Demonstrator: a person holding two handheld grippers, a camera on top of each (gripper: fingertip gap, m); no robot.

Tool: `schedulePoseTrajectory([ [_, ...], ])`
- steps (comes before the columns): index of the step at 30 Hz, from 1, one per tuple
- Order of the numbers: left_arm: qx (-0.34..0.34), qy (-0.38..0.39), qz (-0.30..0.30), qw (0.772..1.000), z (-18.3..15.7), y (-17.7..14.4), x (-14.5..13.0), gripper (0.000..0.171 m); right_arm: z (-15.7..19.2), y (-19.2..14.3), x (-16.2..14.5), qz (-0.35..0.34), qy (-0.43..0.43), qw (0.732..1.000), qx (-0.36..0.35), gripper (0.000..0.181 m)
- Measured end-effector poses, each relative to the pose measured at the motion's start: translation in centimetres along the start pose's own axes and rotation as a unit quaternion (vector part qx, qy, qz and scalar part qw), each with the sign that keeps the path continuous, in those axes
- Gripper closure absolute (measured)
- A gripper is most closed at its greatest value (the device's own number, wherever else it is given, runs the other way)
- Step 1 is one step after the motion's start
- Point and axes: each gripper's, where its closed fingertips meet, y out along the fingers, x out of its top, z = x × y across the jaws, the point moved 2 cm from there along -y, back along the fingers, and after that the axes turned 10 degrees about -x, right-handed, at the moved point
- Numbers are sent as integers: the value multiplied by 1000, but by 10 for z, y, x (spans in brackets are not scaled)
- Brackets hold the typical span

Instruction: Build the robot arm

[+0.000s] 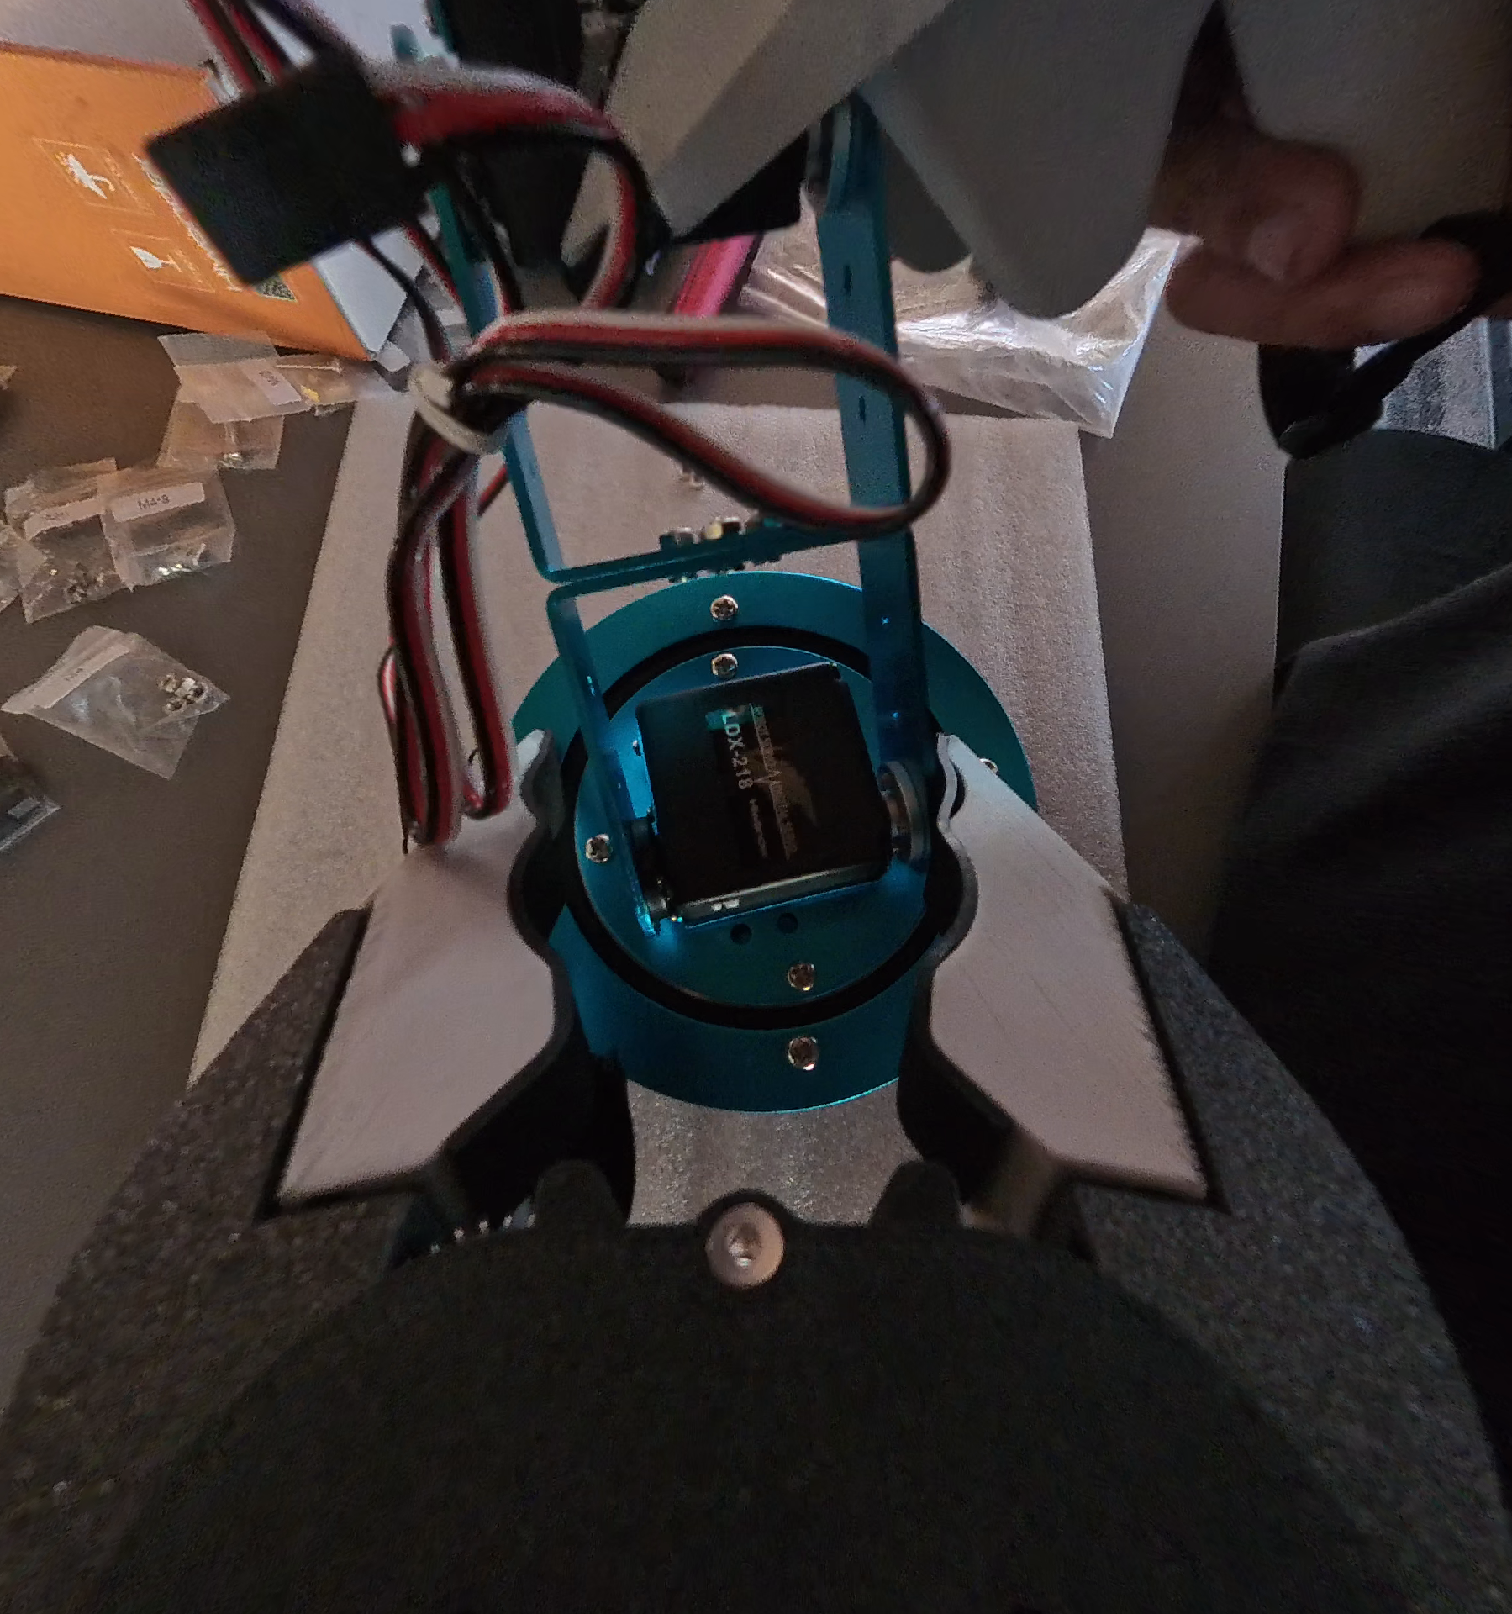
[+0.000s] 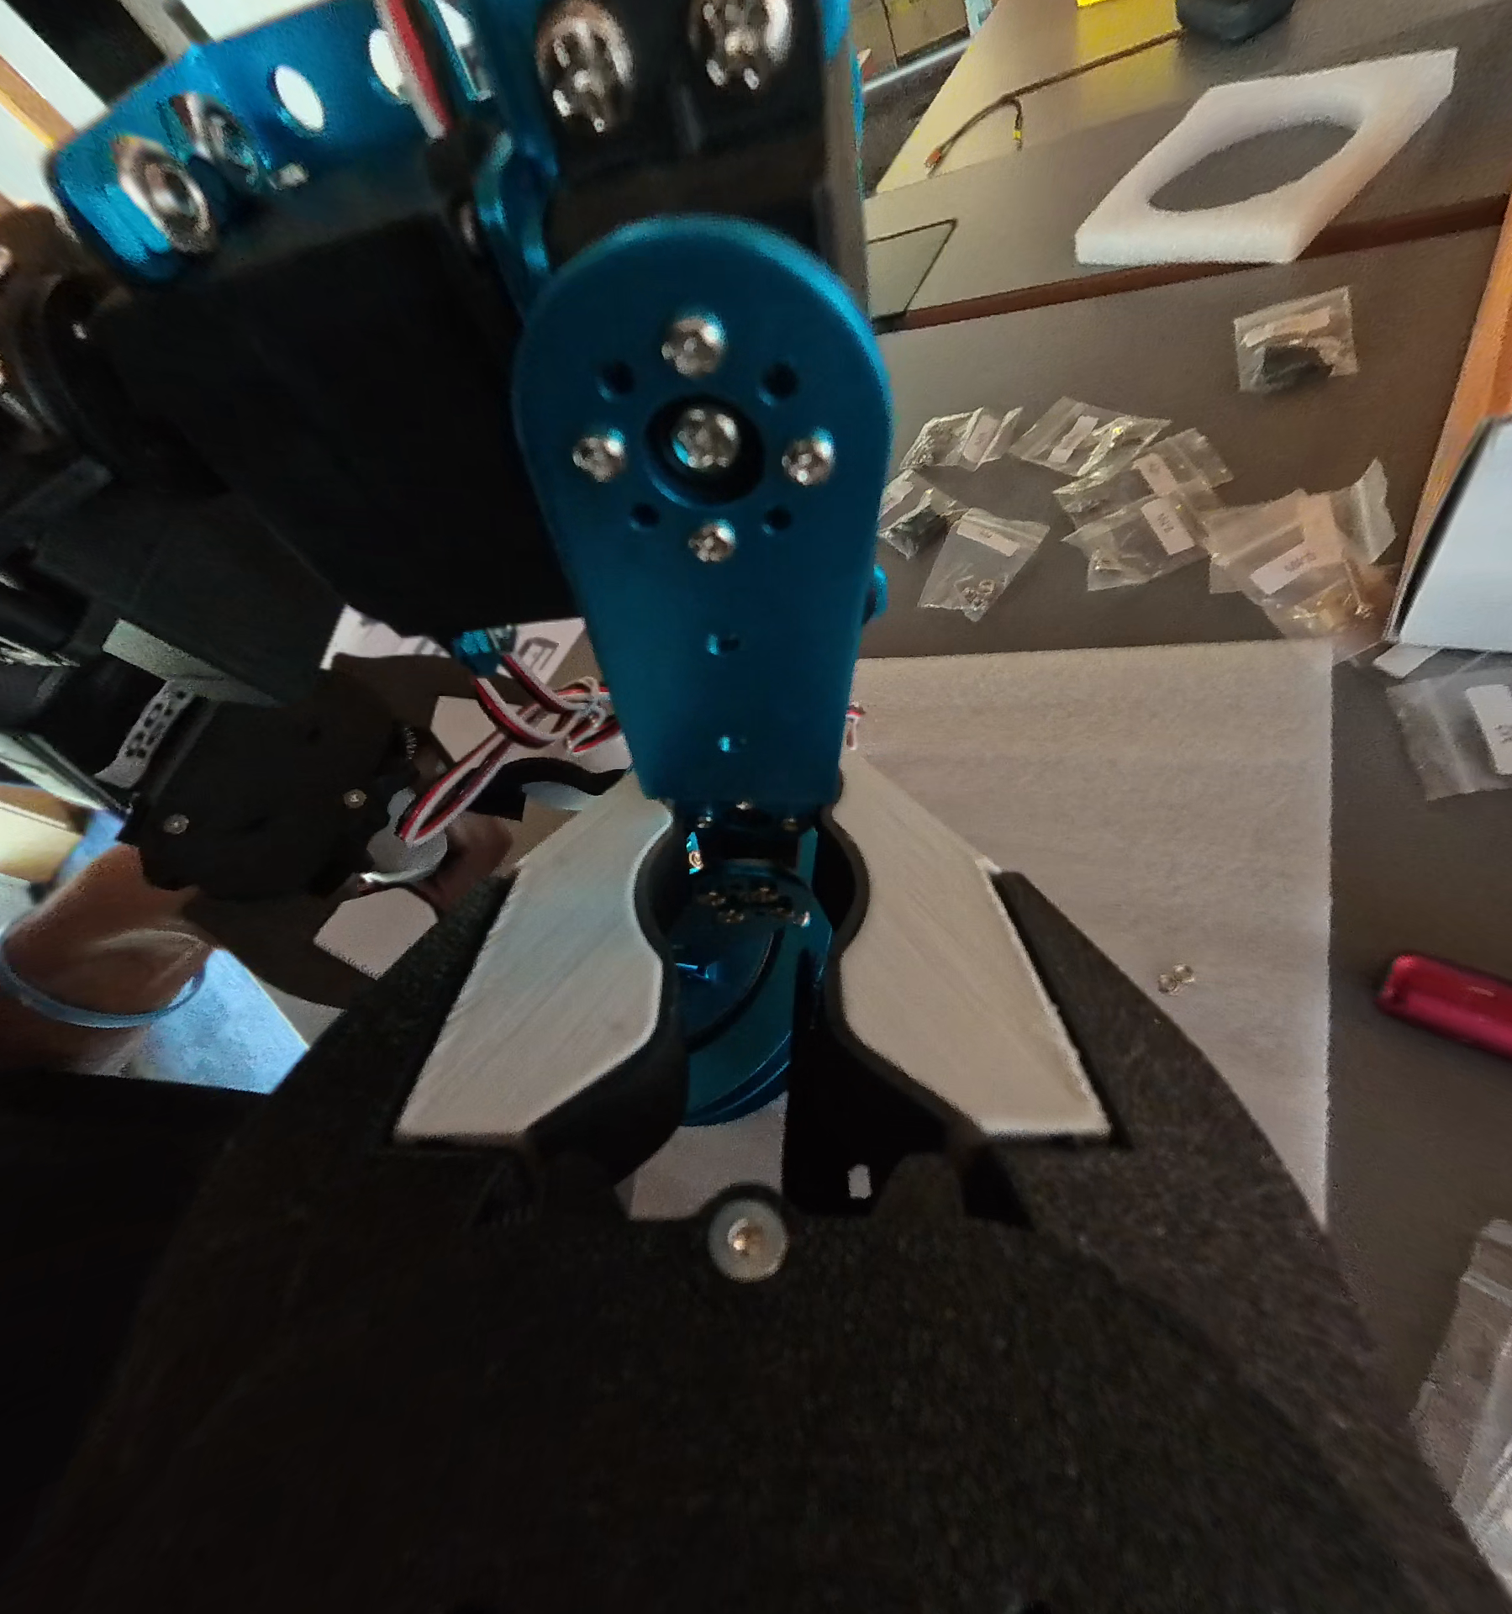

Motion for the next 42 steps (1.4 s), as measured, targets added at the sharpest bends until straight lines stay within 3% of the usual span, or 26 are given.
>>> schedulePoseTrajectory([
  [5,4,0,-18,1000,0,-1,1,89,1,0,2,-8,5,1000,-4,159],
  [10,35,-14,-47,998,1,-5,3,83,1,-4,7,-33,44,998,25,146],
  [15,33,-29,-51,998,-2,-5,0,91,2,-12,16,-88,28,996,13,149],
  [18,34,-17,-49,998,-3,-3,-1,95,1,-11,16,-92,4,996,-7,161],
  [30,31,-16,-41,999,-2,-3,-2,94,34,-18,24,-105,-139,983,-56,160],
  [42,47,-39,-83,995,-3,-7,-3,93,33,-18,25,-107,-101,989,-13,153],
])
